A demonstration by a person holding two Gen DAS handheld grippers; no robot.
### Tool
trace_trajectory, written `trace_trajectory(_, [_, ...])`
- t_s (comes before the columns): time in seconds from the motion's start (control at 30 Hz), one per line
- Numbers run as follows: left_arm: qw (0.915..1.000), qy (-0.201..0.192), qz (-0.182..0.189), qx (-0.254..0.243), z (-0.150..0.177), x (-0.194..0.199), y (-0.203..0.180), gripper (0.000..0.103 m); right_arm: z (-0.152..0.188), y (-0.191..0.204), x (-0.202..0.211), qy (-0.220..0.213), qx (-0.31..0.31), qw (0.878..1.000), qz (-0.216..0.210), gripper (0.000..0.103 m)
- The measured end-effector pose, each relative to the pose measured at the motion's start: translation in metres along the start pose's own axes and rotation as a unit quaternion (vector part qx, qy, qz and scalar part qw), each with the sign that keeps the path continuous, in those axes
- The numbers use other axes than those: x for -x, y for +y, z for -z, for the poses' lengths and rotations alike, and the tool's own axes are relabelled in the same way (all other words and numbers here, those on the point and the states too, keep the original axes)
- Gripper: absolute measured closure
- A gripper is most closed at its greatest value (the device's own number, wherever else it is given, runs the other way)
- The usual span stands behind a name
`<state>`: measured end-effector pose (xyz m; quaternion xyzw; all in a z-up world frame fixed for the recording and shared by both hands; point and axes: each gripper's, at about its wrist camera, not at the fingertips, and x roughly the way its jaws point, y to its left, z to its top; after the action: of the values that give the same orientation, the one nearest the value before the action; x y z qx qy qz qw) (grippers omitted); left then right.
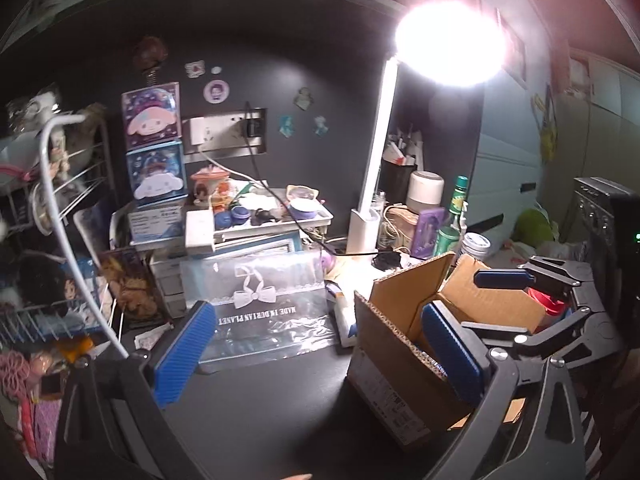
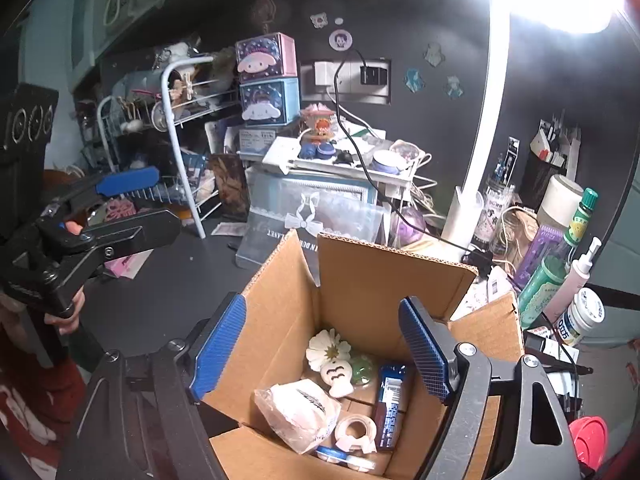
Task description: Organize objects
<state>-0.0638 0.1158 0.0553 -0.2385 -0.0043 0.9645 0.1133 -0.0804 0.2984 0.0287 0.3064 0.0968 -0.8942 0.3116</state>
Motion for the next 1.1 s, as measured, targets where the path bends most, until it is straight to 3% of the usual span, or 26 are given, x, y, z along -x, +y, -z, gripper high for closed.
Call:
trace_trajectory(0.17, [0.9996, -0.003, -0.005, 0.027, 0.011, 0.006, 0.011, 0.001, 0.003, 0.009, 0.012, -0.036, 0.017, 0.999, -0.016, 0.013])
trace_trajectory(0.33, [0.9993, -0.001, -0.012, 0.037, 0.018, 0.008, 0.018, 0.001, 0.009, 0.021, 0.020, -0.072, 0.044, 0.996, -0.020, 0.013])
trace_trajectory(0.47, [0.9990, 0.005, -0.016, 0.041, 0.021, 0.007, 0.024, 0.001, 0.012, 0.030, 0.023, -0.089, 0.062, 0.994, -0.023, 0.006])
trace_trajectory(0.67, [0.9987, 0.009, -0.018, 0.047, 0.024, 0.007, 0.029, 0.001, 0.012, 0.037, 0.022, -0.088, 0.075, 0.993, -0.020, 0.006])
trace_trajectory(1.1, [0.9987, 0.009, -0.021, 0.045, 0.026, 0.008, 0.032, 0.001, 0.009, 0.025, 0.020, -0.084, 0.039, 0.995, -0.039, 0.006])
